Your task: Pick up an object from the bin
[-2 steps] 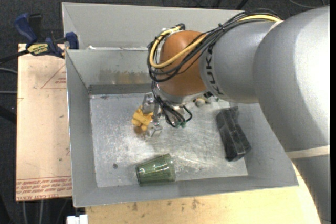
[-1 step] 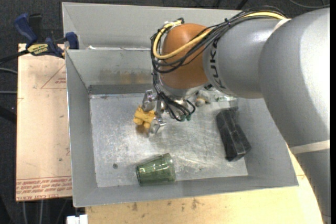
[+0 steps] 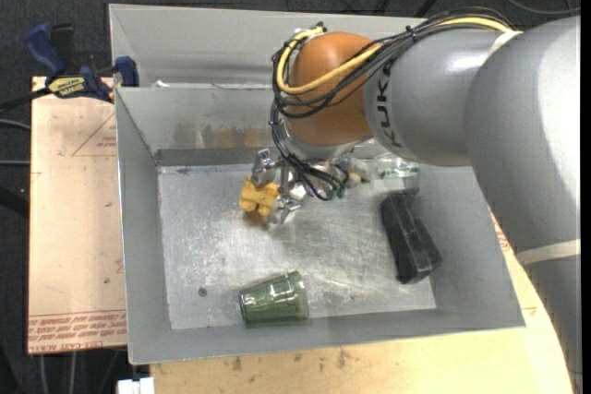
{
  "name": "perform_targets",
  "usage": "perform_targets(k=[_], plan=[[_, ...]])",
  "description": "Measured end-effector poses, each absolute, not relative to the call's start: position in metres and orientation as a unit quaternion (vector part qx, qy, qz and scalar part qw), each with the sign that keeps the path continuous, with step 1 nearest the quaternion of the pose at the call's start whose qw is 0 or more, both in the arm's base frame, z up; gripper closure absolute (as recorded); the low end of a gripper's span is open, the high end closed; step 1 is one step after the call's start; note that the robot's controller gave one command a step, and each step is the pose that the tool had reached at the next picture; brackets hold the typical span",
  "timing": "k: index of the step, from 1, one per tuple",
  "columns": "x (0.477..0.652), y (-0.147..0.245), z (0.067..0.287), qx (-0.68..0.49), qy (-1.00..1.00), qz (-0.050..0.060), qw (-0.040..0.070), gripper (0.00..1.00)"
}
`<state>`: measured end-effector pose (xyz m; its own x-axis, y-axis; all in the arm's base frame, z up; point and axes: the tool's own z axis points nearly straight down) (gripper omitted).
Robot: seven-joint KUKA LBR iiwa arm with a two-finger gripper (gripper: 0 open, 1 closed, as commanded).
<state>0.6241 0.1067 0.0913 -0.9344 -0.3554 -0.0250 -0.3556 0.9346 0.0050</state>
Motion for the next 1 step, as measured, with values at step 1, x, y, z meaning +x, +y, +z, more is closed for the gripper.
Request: perform_targets(k=[1], plan=[[0.5722, 0.1463, 0.2651, -0.214, 0.977, 0.001, 0.005, 1.0]])
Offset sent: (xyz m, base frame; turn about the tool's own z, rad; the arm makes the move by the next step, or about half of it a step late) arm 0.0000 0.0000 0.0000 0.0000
